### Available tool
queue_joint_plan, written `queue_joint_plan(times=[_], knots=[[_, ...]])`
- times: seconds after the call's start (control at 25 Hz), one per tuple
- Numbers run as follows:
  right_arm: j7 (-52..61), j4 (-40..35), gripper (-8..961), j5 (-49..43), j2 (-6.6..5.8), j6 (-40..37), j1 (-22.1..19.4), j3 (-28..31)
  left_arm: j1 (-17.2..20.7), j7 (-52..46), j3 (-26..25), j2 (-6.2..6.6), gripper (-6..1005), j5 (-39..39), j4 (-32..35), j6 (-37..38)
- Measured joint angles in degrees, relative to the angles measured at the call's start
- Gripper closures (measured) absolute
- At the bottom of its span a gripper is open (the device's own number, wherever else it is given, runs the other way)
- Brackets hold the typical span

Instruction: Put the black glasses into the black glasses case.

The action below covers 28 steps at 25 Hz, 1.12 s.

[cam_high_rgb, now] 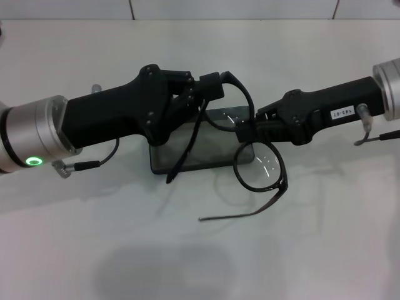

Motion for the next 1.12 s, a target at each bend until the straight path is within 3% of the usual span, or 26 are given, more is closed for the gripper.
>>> queue_joint_plan(times=[1.12], knots=[[1.4, 3.7, 847, 9.6, 0.30, -2.3, -1.2, 0.1, -1.1, 5.2, 5.9, -0.18, 1001, -4.7, -1.6, -0.4]])
